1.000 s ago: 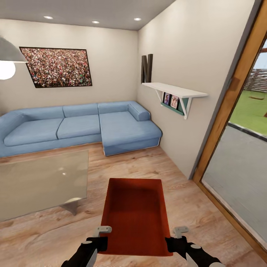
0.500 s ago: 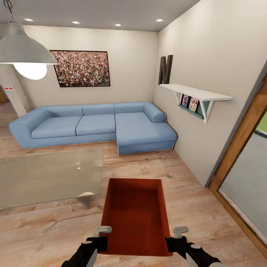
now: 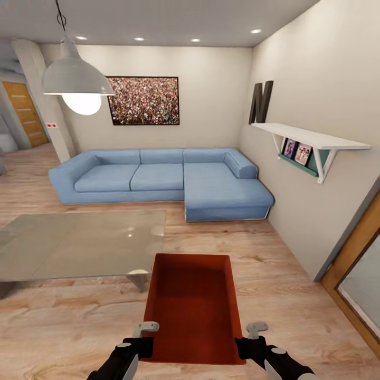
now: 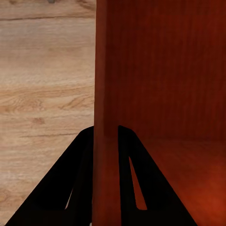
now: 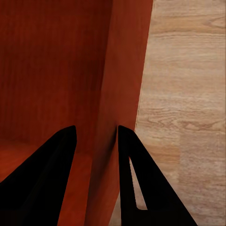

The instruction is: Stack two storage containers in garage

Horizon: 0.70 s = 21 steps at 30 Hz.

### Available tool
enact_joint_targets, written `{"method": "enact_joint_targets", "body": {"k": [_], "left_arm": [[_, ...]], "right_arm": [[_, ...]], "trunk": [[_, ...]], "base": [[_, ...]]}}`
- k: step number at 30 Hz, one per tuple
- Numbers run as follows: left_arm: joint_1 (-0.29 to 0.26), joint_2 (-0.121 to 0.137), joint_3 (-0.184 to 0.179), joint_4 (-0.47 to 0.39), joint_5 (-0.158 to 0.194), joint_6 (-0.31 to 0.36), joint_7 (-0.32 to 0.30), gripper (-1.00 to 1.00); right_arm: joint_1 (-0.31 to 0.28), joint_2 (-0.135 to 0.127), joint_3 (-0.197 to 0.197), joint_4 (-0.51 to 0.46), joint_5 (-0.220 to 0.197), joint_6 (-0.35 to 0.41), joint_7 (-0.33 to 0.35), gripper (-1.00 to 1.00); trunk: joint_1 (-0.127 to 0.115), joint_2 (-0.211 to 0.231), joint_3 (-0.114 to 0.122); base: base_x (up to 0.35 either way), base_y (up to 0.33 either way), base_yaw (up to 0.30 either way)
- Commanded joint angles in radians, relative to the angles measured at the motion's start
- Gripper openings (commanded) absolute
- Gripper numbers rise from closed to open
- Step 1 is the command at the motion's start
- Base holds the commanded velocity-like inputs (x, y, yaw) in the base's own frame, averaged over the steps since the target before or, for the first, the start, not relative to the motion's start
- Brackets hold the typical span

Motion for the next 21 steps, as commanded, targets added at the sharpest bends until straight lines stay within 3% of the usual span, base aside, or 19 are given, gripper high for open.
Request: {"method": "enact_joint_targets", "body": {"k": [1, 18, 21], "left_arm": [[-0.001, 0.010, 0.002, -0.001, -0.004, 0.005, 0.000, -1.00], [-0.001, 0.010, 0.002, -0.001, -0.007, 0.002, 0.000, -1.00], [-0.001, 0.021, 0.004, -0.001, -0.002, -0.001, 0.000, -1.00]], "right_arm": [[-0.001, -0.001, 0.017, 0.000, 0.004, -0.005, 0.041, -1.00], [-0.001, -0.001, 0.017, 0.000, 0.003, -0.005, 0.041, -1.00], [-0.001, -0.001, 0.017, 0.000, 0.003, -0.004, 0.041, -1.00]], "trunk": [[0.001, -0.002, -0.001], [0.001, -0.002, 0.014], [0.001, -0.002, 0.016]], "base": [[0.000, 0.000, 0.262], [0.000, 0.000, 0.262], [0.000, 0.000, 0.262]]}}
